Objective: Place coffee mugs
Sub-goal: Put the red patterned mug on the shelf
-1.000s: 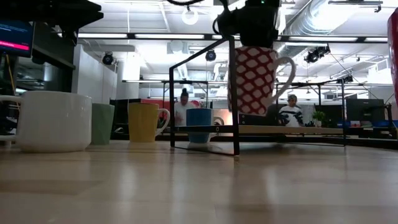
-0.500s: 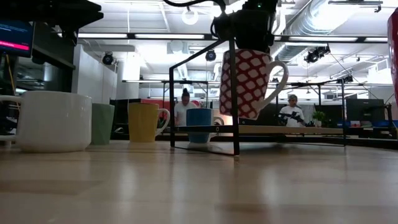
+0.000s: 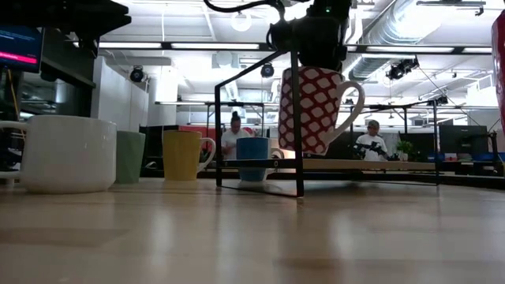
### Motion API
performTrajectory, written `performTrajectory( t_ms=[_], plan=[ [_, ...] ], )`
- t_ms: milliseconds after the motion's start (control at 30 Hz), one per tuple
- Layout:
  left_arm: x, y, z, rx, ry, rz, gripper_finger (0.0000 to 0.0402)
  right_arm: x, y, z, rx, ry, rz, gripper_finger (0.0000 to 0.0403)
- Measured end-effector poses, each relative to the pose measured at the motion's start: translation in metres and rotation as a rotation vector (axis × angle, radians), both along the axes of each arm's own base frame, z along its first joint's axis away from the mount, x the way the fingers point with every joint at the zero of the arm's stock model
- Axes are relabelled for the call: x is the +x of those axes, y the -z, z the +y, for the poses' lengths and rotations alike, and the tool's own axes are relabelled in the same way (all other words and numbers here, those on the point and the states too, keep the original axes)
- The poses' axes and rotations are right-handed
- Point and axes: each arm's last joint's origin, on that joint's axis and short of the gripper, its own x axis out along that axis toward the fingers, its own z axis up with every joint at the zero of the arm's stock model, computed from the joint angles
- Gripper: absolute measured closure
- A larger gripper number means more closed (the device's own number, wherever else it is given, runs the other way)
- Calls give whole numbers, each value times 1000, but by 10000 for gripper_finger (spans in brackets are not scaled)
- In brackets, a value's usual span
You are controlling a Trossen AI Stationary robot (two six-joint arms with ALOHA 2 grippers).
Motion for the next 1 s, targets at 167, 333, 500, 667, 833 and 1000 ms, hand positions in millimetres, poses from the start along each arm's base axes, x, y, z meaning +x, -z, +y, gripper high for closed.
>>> performTrajectory(
  t_ms=[167, 333, 500, 667, 833, 1000],
  plan=[
    [0, 0, 0, 0, 0, 0, 326, 0, 3, 0, -6, 1, 15, 403],
    [0, 0, 0, 0, 0, 0, 326, 1, 4, 0, -7, 1, 23, 403],
    [0, 0, 0, 0, 0, 0, 326, 0, 5, 0, -6, 8, 34, 400],
    [0, 0, 0, 0, 0, 0, 326, 0, 4, 0, -16, 7, 30, 383],
    [0, 0, 0, 0, 0, 0, 326, 0, 4, -1, -31, 10, 30, 360],
    [0, 0, 0, 0, 0, 0, 326, 0, 4, -1, -40, -8, 31, 328]
  ],
)
